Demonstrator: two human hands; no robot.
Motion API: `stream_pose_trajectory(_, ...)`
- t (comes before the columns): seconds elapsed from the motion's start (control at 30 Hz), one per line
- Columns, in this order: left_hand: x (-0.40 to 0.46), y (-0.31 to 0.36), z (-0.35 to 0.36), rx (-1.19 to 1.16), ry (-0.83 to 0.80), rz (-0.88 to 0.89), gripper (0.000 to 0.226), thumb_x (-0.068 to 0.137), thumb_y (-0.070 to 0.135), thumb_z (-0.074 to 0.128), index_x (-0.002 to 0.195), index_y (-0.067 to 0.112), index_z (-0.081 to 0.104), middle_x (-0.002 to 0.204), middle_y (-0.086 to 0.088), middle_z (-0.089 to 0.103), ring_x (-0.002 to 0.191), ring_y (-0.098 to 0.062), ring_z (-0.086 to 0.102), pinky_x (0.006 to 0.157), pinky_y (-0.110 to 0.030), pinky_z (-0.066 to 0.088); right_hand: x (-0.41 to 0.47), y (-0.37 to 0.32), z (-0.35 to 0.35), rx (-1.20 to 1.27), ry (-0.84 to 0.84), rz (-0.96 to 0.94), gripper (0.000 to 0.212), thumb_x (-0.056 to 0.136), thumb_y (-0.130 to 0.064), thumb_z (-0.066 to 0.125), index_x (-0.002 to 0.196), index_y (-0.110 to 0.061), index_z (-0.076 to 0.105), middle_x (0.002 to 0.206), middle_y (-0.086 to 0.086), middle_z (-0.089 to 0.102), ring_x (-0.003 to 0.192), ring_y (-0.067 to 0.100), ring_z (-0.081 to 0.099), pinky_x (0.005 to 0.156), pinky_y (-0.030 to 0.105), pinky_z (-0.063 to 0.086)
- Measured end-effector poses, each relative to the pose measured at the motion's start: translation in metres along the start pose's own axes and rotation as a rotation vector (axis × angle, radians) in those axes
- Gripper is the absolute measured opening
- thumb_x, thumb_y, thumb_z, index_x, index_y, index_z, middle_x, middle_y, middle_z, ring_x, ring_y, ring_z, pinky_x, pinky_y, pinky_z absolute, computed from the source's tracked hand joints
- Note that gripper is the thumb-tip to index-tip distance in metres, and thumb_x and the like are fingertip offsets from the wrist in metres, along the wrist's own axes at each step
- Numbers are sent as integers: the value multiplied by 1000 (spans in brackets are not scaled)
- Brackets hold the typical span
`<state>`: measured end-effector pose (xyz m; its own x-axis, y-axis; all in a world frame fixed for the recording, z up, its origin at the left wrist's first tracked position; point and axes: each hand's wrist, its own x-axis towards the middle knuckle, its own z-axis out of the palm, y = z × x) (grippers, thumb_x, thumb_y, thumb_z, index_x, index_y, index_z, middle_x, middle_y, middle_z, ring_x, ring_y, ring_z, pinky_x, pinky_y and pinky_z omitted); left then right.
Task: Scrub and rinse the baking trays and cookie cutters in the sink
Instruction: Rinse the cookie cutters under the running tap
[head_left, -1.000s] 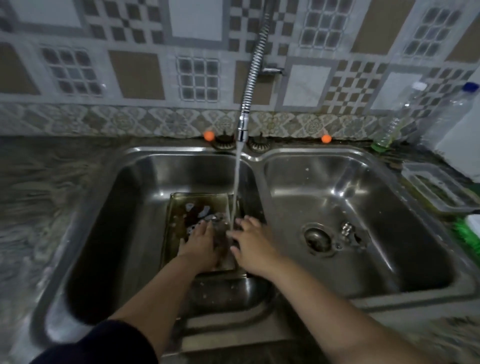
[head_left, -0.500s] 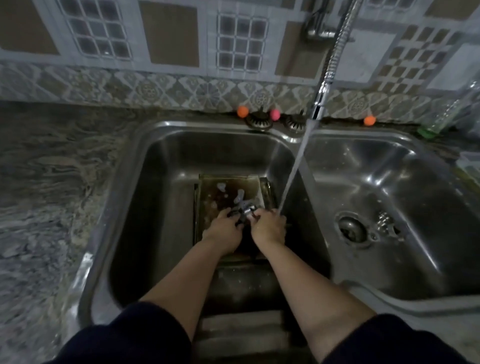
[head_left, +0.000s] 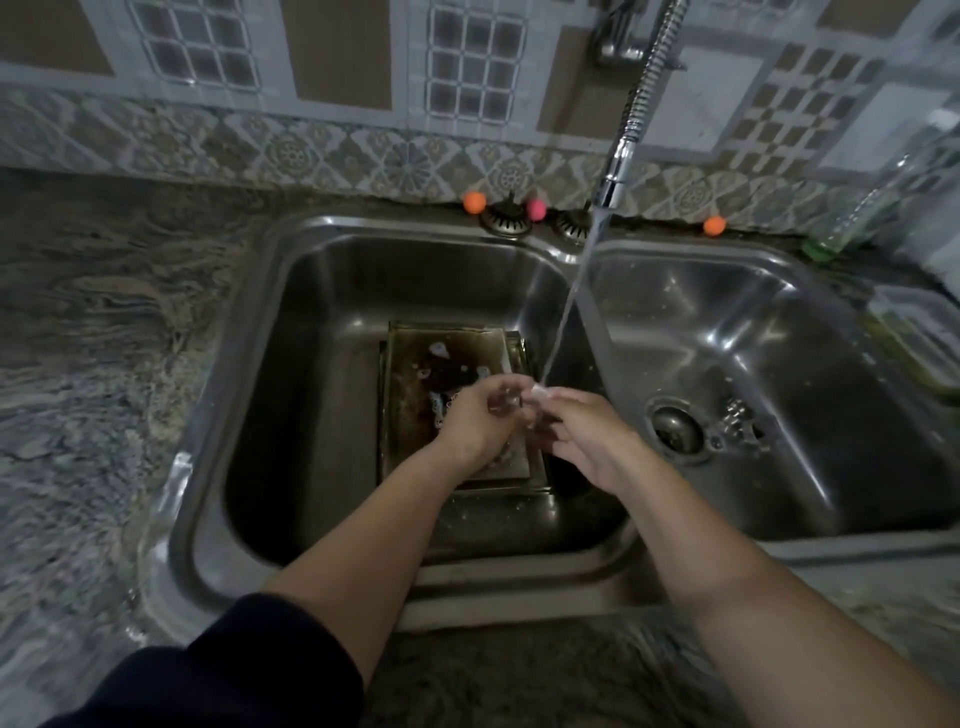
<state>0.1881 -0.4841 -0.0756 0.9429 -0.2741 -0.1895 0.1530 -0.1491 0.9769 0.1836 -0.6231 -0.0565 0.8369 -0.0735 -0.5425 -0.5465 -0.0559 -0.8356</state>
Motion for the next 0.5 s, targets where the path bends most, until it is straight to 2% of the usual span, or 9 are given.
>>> stream_pose_trajectory(0.1, -1, -1, 8, -4, 69, 6, 39, 85, 4, 66, 120, 18, 56, 110, 3, 64, 101, -9, 63, 77, -20, 54, 1, -3, -5, 92, -5, 52, 21, 94, -29, 58, 102, -12, 65, 94, 8, 72, 84, 20, 70, 77, 35, 57)
stream_pose_trajectory(0.17, -4, 1, 12, 18, 123, -9, 48, 81, 3, 70, 122, 18, 51, 111, 6, 61, 97, -5, 62, 75, -20, 53, 2, -6, -10, 34, -15, 59, 26, 92, -33, 61, 105, -10, 65, 94, 9, 72, 84, 21, 71, 75, 35, 58)
stream_pose_trajectory(0.23, -6, 2, 14, 20, 159, -35, 53, 81, 8, 71, 127, 18, 48, 114, 6, 59, 99, -6, 60, 79, -21, 52, 3, -6, -15, -9, -74, 29, 25, 92, -31, 62, 106, -10, 65, 94, 8, 72, 87, 21, 71, 81, 36, 58)
stream_pose_trajectory(0.33, -8, 7, 16, -118, 180, -176, 41, 95, 26, 55, 135, 18, 48, 119, -5, 62, 106, -19, 63, 92, -40, 53, 3, -6, -25, -184, -164, -61, 18, 92, -30, 61, 101, -15, 68, 101, 8, 72, 97, 22, 68, 95, 41, 52)
stream_pose_trajectory(0.4, -8, 12, 21, -189, 217, -242, 34, 98, 31, 48, 129, 19, 54, 111, -8, 66, 99, -24, 66, 91, -45, 54, 4, -4, -33, -293, -169, -142, 14, 93, -30, 59, 88, -20, 67, 100, 11, 71, 99, 26, 67, 97, 45, 50)
stream_pose_trajectory(0.5, -3, 16, 31, -197, 310, -201, 24, 95, 27, 55, 117, 20, 64, 101, -8, 70, 95, -24, 68, 89, -46, 55, 7, -4, -40, -435, -153, -243, 21, 88, -40, 60, 70, -31, 64, 94, 10, 70, 97, 29, 65, 95, 52, 50)
